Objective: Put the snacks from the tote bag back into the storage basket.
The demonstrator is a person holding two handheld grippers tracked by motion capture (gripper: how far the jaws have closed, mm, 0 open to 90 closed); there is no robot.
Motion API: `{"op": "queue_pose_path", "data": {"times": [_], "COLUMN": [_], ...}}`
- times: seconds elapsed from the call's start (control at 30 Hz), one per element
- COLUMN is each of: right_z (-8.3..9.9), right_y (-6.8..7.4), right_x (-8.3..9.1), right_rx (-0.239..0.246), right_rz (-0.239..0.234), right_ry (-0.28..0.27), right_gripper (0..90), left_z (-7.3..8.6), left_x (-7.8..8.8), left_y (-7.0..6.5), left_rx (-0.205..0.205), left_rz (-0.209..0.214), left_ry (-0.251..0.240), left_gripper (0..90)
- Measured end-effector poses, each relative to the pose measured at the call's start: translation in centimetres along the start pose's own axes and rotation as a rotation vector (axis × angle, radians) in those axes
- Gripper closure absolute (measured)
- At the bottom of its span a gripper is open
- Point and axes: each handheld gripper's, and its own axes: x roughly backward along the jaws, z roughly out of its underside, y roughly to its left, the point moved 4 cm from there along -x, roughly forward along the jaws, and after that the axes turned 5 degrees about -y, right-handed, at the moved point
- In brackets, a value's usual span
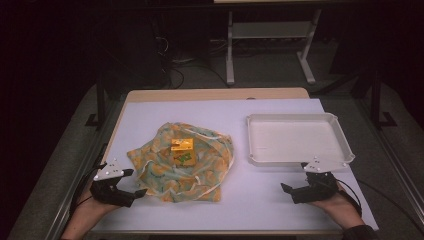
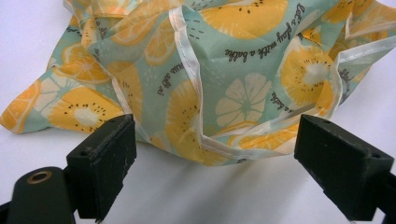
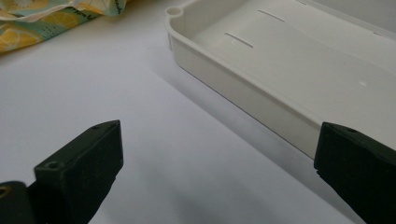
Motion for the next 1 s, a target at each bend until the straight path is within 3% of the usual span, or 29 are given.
{"op": "queue_pose_path", "data": {"times": [0.23,0.57,0.73,0.8,1.0], "right_z": [0.0,-0.1,-0.3,-0.3,-0.3], "right_y": [0.1,0.2,0.5,0.6,0.5], "right_x": [-0.3,-0.3,-0.3,-0.3,-0.4], "right_rx": [-0.008,-0.011,-0.006,-0.003,-0.002], "right_rz": [-0.013,-0.019,-0.022,-0.025,-0.03], "right_ry": [0.013,0.009,0.009,0.012,0.01], "right_gripper": [1.1,1.1,1.1,1.1,1.1], "left_z": [-0.3,-1.6,-1.9,-2.1,-2.8], "left_x": [0.2,0.8,0.8,0.9,0.9], "left_y": [-0.2,-0.3,-0.2,0.0,0.3], "left_rx": [0.015,-0.015,0.0,-0.017,-0.008], "left_rz": [0.012,0.021,0.035,0.038,0.039], "left_ry": [-0.014,-0.03,-0.041,-0.033,-0.042], "left_gripper": [12.6,13.0,13.2,13.2,13.8]}}
